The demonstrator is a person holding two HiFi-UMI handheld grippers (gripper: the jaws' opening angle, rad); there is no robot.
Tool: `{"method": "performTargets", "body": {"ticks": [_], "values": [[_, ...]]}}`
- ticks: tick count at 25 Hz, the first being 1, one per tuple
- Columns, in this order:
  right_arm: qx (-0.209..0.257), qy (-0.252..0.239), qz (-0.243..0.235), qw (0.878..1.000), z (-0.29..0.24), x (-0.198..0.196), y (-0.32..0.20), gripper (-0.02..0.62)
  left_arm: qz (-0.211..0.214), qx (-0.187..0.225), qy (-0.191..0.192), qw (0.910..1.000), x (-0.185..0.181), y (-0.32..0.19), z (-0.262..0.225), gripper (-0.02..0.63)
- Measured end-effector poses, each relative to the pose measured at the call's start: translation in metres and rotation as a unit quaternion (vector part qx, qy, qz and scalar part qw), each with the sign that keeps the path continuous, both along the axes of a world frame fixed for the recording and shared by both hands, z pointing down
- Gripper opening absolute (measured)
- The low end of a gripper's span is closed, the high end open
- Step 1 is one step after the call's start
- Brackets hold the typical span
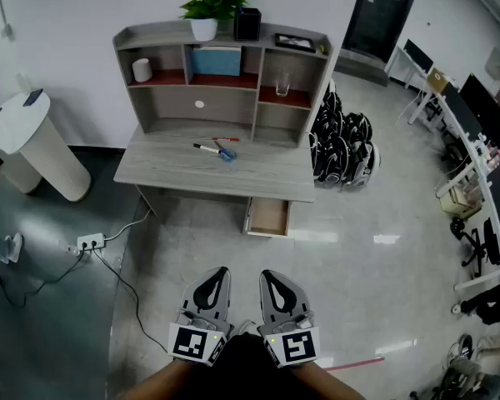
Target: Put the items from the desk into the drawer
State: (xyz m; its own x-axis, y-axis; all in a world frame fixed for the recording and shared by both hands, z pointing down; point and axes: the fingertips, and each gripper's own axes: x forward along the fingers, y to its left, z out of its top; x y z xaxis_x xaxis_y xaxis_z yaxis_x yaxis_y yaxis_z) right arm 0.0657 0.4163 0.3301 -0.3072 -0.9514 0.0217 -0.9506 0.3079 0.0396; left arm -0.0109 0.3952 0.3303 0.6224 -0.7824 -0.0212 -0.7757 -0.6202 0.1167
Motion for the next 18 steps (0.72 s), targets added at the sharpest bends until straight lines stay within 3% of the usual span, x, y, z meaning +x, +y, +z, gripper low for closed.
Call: {"method": "performTargets", "body": {"ticks": [5, 9, 18], "values": [[0.031, -0.008, 0.002, 0.999, -0.009, 0.015, -0.001, 0.017, -0.008, 0.002, 0.011, 0.9999, 0.0, -0.002, -0.001, 0.012], [0.052, 0.0, -0.009, 0.999, -0.014, 0.018, 0.003, 0.017, -0.038, -0.021, 0.032, 0.9985, -0.016, -0.008, 0.012, 0.012], [0.019, -0.022, -0.031, 0.999, 0.013, 0.02, -0.01, 0.018, -0.086, -0.034, 0.01, 0.9956, -0.039, -0.021, 0.028, 0.012]]}}
